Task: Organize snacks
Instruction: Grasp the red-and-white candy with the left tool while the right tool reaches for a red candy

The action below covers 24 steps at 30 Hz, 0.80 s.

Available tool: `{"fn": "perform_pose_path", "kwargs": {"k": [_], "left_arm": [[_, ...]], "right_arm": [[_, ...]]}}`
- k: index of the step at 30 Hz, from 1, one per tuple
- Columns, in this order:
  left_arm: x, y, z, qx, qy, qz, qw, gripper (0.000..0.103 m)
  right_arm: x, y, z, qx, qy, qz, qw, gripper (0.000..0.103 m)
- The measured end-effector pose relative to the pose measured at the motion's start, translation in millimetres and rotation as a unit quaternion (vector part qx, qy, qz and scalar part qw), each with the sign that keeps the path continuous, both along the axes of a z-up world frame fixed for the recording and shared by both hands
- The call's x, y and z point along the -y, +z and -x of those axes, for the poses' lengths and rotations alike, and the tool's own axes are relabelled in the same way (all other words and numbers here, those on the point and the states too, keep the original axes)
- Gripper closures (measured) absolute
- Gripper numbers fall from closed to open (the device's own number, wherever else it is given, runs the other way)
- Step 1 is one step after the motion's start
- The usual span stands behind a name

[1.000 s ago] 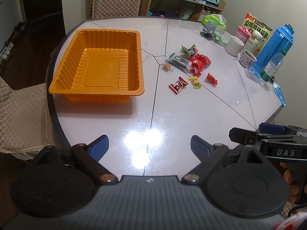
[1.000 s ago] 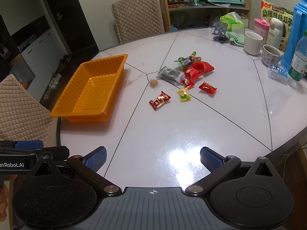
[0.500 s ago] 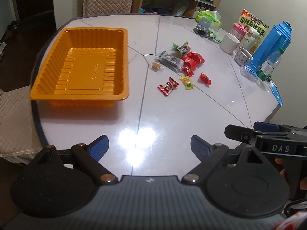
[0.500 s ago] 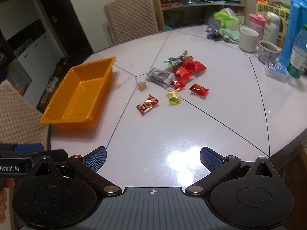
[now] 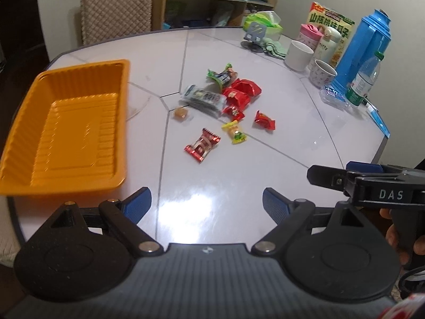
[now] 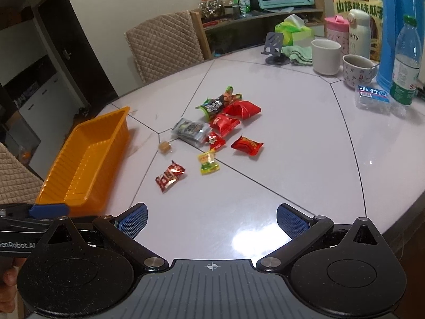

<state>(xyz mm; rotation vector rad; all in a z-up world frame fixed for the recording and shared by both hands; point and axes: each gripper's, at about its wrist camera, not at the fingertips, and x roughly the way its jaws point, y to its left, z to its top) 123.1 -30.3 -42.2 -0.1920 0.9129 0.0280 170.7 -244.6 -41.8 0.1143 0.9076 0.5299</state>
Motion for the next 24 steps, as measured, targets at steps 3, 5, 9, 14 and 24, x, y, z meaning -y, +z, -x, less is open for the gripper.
{"fn": "perform_pose_path", "kwargs": {"k": [3, 5, 9, 14, 24], "left_arm": [[6.5, -8.3, -17.7, 0.001, -0.007, -0.014, 0.9999, 0.016], [9.8, -14.3, -29.2, 0.001, -0.011, -0.02, 0.9997, 0.017], [13.6, -25.1, -51.2, -0.001, -0.015, -0.027, 0.9995, 0.02], [17.5, -39.4, -76.5, -0.002, -0.025, -0.041, 0.9988, 0.027], [16.4, -69.8, -112.6, -0.024, -0.021, -0.058, 0.9978, 0.045]], "right_arm": [[5.7, -8.1, -13.2, 0.0, -0.001, -0.001, 1.0, 0.0], [10.5, -14.6, -23.5, -0.005, 0.0, -0.007, 1.0, 0.0], [18.8, -25.8, -42.6, -0.009, -0.002, -0.014, 1.0, 0.0], [23.0, -37.5, -61.9, -0.003, 0.011, -0.01, 1.0, 0.0], [22.7, -58.9, -88.0, -0.003, 0.028, -0.005, 1.0, 0.0]]}}
